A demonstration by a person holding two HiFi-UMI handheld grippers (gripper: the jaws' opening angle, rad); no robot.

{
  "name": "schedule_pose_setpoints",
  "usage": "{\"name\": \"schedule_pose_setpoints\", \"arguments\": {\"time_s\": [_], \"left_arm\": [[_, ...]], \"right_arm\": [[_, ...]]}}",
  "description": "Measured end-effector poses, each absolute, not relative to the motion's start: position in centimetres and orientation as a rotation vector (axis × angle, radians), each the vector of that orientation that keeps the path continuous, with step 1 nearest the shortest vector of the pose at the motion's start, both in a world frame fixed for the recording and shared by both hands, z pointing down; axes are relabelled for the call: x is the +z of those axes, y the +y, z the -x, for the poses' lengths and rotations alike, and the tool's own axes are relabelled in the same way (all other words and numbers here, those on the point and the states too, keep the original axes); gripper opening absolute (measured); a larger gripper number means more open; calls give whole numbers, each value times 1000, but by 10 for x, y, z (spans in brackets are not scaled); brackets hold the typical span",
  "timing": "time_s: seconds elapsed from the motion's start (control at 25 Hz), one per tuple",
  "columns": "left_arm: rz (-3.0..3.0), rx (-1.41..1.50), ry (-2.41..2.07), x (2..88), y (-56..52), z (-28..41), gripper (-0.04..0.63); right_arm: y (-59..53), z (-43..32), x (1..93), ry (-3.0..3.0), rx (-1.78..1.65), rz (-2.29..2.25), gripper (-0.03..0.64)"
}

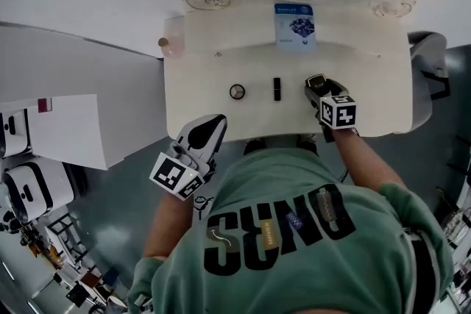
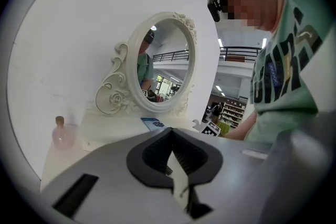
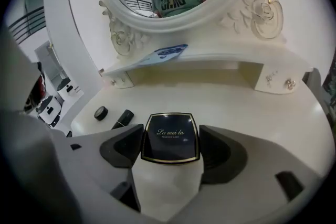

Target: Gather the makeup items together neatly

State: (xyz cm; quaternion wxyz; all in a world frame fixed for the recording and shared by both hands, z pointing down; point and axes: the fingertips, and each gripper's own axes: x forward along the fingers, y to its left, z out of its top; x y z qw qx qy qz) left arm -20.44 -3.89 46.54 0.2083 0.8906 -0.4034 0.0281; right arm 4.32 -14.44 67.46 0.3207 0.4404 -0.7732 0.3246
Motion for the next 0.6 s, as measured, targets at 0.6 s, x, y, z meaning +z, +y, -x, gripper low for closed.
{"name": "schedule_pose_setpoints", "arguments": {"time_s": [0.6], "left_arm": [[-2459,123,-1114,476,-34,199,8]], "right_arm": [[-145,-43,672,-1988,1170,-1305,345]]}}
